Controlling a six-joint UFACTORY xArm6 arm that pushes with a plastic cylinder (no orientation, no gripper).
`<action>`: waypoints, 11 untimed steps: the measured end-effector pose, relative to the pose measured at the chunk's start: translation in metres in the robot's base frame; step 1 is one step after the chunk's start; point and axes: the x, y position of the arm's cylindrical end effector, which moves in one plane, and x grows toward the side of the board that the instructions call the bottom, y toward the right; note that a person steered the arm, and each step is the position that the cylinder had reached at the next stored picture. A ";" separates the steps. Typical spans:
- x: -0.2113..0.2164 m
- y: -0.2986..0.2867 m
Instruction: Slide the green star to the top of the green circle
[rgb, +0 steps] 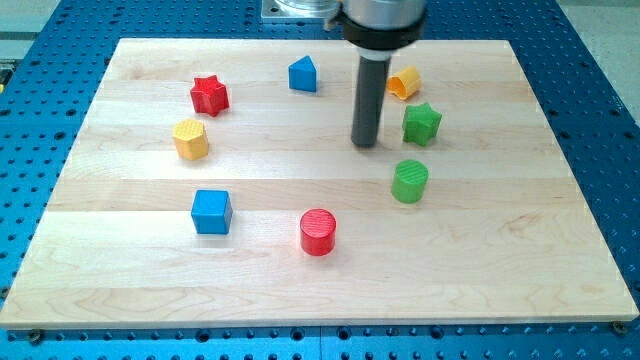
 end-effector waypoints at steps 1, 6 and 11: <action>-0.035 0.049; 0.015 0.066; 0.013 0.047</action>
